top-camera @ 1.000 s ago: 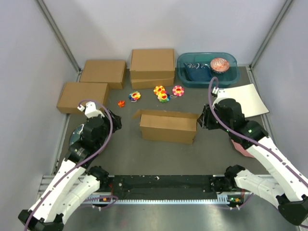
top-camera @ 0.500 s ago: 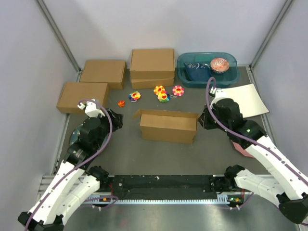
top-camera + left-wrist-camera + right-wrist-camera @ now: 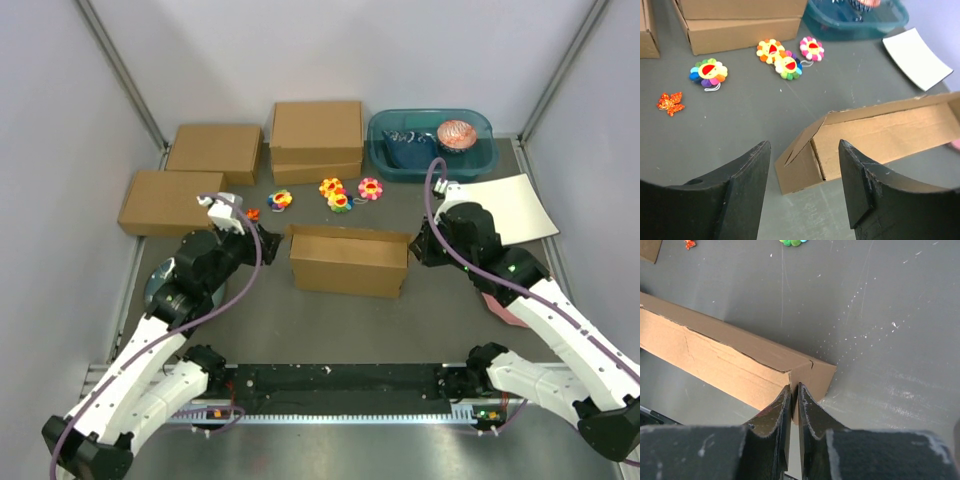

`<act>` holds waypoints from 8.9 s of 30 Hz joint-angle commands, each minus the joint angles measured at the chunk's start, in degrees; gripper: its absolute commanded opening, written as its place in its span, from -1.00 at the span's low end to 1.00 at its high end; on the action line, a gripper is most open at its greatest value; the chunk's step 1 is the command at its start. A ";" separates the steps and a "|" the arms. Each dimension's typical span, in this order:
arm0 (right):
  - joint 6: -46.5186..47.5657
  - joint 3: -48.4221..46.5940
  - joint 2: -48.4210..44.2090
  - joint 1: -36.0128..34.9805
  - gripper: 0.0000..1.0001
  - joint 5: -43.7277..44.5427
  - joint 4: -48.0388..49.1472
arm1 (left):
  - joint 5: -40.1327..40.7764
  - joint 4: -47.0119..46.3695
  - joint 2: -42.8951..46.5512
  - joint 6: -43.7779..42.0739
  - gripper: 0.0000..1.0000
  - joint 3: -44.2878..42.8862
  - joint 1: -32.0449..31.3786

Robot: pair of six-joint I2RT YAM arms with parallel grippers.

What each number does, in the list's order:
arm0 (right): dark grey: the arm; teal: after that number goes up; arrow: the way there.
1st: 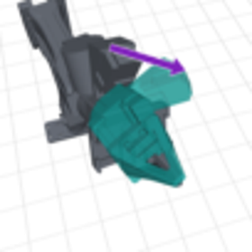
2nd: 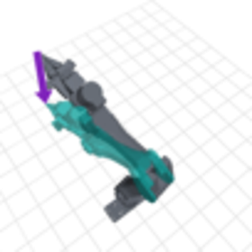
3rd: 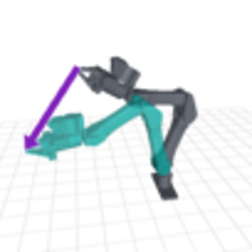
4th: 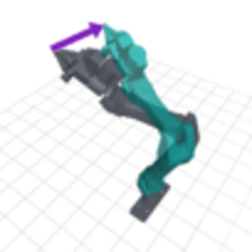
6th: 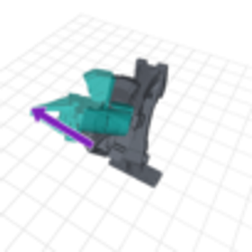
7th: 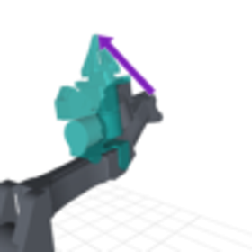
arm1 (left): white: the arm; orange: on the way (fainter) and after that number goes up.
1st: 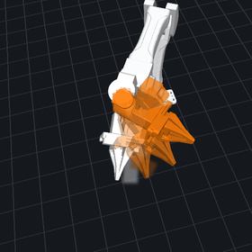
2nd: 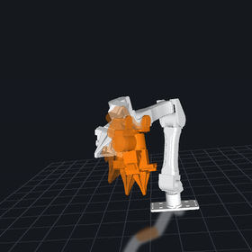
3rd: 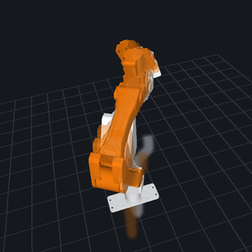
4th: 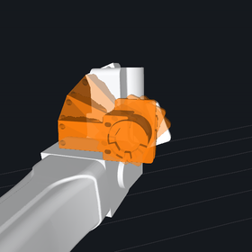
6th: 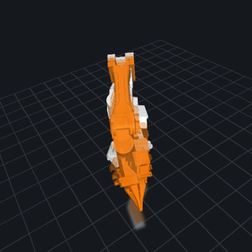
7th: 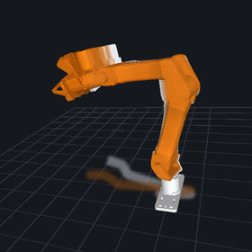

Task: Fold the paper box

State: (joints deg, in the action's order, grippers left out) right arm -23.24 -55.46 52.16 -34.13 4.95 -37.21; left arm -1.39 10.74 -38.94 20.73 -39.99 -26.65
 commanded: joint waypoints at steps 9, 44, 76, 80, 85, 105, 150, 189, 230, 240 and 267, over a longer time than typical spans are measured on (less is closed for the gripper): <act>-0.05 -0.53 0.22 -0.67 -0.85 -0.91 -0.14 | -5.03 -5.73 -5.18 -10.80 0.17 -1.23 0.29; -1.54 -0.79 1.01 -0.68 -0.88 -1.08 -0.23 | -13.38 -3.89 -9.31 2.37 -0.86 -5.80 0.29; -2.24 -0.35 1.45 -1.55 -0.93 -0.47 -0.32 | -12.24 -5.55 -7.73 5.11 -0.95 5.00 0.11; -2.68 -0.17 1.45 -1.82 -0.93 -0.56 -0.23 | -11.88 -7.22 -6.68 5.46 -0.95 7.38 0.02; -2.95 -0.52 0.93 -2.35 -0.71 0.85 -0.32 | -11.01 -7.67 -6.06 5.37 -0.95 8.52 -0.24; -3.12 -2.11 -1.80 -2.35 -0.61 2.78 -5.15 | -8.46 -5.65 -5.01 3.44 -0.97 7.82 -0.50; -18.85 -1.41 1.98 -2.35 -1.00 2.25 -3.05 | -6.70 -4.41 -4.66 4.49 -0.99 7.64 -1.65; -12.18 10.82 -3.82 -7.97 -0.75 16.75 3.46 | 7.35 -1.43 -2.81 0.72 -1.00 9.58 -9.64; -6.72 9.39 -5.22 -7.97 -1.00 20.36 7.33 | 13.52 -1.07 -6.41 1.15 -1.00 7.55 -15.00; -10.07 16.88 -8.30 -7.97 -1.00 18.78 7.24 | 13.60 -1.43 -5.54 2.38 -0.94 8.26 -15.45; -9.27 14.33 -6.98 -7.97 -1.00 18.34 6.98 | 16.42 -4.24 -5.62 -2.09 -0.03 -1.49 -15.27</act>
State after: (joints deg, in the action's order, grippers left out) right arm -33.08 -41.06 43.70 -41.89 22.85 -23.53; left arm 14.39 9.04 -43.27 20.36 -38.48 -42.09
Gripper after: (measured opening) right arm 0.005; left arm 0.483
